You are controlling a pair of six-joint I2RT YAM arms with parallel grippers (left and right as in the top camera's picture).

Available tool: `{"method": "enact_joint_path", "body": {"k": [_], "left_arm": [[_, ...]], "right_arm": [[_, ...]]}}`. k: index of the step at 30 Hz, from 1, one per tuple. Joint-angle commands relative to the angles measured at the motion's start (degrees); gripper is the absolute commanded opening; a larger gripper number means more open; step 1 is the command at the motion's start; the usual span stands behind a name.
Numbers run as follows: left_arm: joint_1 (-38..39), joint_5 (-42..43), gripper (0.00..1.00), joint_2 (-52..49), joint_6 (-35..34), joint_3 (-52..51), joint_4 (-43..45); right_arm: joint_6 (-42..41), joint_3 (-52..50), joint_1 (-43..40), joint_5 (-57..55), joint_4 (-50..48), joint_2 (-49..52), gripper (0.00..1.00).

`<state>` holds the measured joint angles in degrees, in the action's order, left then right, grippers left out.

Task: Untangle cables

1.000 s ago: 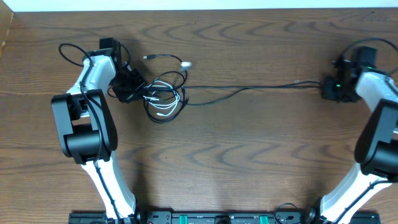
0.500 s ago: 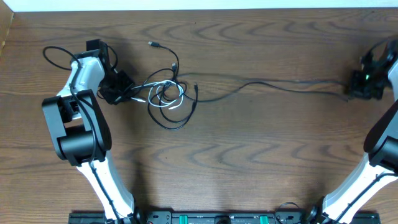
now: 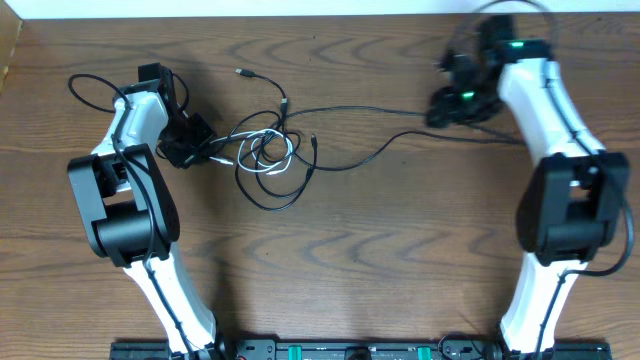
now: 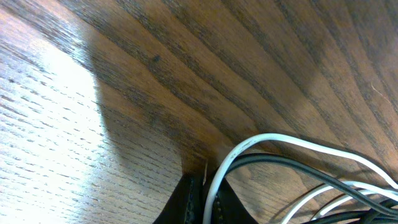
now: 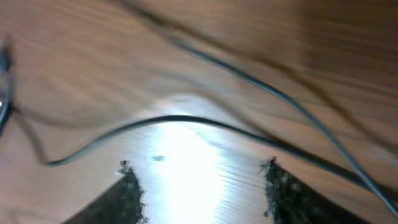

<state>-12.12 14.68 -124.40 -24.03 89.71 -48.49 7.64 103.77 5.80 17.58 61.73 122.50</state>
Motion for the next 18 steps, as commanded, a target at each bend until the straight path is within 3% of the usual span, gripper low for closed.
{"method": "enact_joint_path", "body": {"k": [1,2,5,8,13,18], "left_arm": [[-0.31,-2.67,0.07,-2.14,-0.28,-1.31,-0.04],[-0.31,-2.67,0.08,-2.14,-0.28,-1.31,-0.04],[-0.28,-2.67,0.08,-2.14,-0.28,-1.31,-0.04],[-0.31,-2.67,0.08,-2.14,-0.28,-1.31,-0.04],[-0.31,-2.67,0.08,-2.14,-0.26,-1.31,-0.04],[-0.31,-2.64,0.08,-2.14,-0.28,-1.31,0.15]], "right_arm": [[-5.6,0.35,5.88,0.81,-0.09,-0.28,0.63],[-8.66,0.31,7.54,1.27,-0.68,-0.24,0.64],[-17.75,0.24,12.13,1.86,-3.43,-0.22,0.79],[-23.89,-0.92,15.96,1.86,-4.68,-0.22,0.81],[-41.33,-5.35,20.98,1.79,-4.72,-0.22,0.84],[-55.1,-9.84,23.02,-5.57,-5.62,-0.22,0.99]]}}
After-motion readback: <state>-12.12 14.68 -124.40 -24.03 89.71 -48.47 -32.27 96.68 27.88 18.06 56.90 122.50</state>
